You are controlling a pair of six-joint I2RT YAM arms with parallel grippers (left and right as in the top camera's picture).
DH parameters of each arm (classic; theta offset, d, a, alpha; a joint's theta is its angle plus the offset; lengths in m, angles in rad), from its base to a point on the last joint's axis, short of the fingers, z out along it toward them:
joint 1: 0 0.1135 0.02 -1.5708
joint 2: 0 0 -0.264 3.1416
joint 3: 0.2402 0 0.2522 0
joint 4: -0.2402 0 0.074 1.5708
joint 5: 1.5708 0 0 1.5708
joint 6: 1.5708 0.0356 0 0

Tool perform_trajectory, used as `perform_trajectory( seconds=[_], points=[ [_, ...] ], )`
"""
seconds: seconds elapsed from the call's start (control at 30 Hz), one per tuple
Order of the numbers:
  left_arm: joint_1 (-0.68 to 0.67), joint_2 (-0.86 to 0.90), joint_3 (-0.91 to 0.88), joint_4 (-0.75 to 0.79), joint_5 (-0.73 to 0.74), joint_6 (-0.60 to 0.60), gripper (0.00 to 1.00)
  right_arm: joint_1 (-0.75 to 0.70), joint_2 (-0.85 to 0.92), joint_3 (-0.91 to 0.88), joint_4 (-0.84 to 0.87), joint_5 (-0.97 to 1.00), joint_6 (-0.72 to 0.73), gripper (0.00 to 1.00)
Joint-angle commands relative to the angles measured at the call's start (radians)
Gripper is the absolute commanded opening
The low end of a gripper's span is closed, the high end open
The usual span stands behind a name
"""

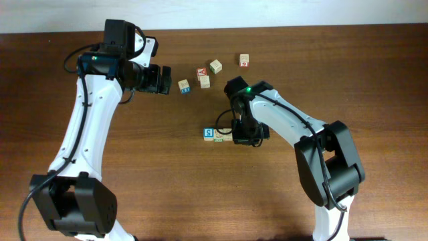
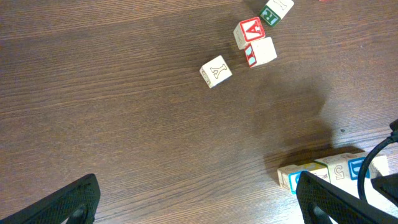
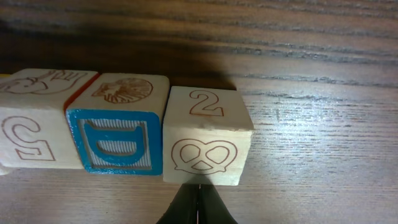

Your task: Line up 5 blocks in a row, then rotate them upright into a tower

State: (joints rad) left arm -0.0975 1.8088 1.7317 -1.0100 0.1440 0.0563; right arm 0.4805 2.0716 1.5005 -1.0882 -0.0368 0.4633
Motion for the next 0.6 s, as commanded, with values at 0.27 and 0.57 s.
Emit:
perform_trajectory(
  seconds=[0.27, 0.57],
  points=[
    [0.002, 0.002, 0.019, 0.003, -0.010, 0.012, 0.99, -0.006, -0.014, -0.003, 0.009, 0.023, -0.024, 0.04],
    [0.002, 0.002, 0.019, 0.003, -0.010, 0.012, 0.99, -0.012, -0.051, 0.101, -0.052, -0.019, -0.064, 0.04]
  ],
)
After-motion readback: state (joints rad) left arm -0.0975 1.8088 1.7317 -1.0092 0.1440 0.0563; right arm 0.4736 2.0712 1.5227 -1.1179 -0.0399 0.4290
